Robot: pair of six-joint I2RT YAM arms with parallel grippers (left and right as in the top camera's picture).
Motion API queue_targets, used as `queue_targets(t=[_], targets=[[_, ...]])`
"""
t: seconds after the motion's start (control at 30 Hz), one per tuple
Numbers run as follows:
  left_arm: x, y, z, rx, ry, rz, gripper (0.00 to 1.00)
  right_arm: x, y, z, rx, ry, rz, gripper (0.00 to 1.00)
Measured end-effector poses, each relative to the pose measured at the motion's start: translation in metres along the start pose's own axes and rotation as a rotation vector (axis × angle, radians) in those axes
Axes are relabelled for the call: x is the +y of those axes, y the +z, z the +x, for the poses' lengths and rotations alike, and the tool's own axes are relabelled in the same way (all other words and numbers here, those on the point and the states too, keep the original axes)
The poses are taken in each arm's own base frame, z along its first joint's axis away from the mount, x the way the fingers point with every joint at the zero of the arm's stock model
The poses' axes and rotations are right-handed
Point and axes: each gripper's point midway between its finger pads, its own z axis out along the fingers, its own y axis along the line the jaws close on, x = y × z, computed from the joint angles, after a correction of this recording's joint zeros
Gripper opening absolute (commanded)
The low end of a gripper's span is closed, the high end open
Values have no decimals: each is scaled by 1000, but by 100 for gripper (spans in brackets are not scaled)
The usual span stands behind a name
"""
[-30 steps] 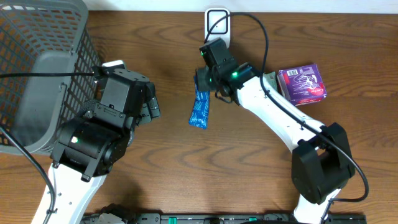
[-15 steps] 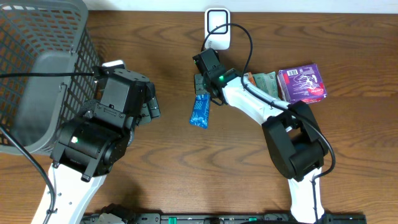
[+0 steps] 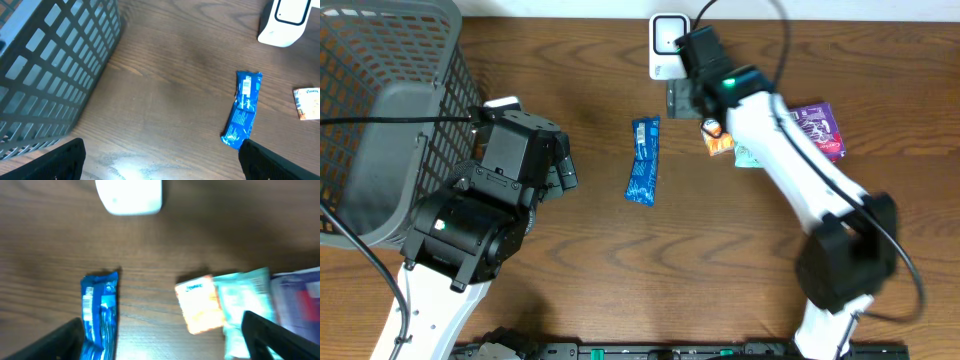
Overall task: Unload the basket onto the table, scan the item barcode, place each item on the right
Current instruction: 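Move the right gripper right to the purple candy bag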
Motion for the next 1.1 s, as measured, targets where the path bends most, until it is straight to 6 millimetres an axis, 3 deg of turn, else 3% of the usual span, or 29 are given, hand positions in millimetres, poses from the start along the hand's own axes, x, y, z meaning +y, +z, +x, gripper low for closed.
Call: queue_targets(t=[0.1, 0.17, 0.23, 0.37, 0.5, 0.7, 0.97, 1.1], targets=[[0, 0, 0, 0, 0, 0, 98, -29, -39, -12, -23, 36, 18, 99], [0, 0, 0, 0, 0, 0, 98, -49, -44, -13, -11, 60, 45, 99], [0, 0, 0, 0, 0, 0, 98, -81, -44, -6, 41, 83, 99, 99], [0, 0, 0, 0, 0, 0, 98, -127, -40, 7, 119, 98, 174, 99], [0, 0, 0, 0, 0, 0, 98, -166, -42, 6, 125, 129, 251, 99], [0, 0, 0, 0, 0, 0, 98, -244, -39, 10, 115, 234, 393, 99], [0, 0, 0, 0, 0, 0, 98, -308, -37, 20, 106, 452, 241, 99], [0, 0, 0, 0, 0, 0, 98, -327, -35, 23, 81, 459, 113, 99]])
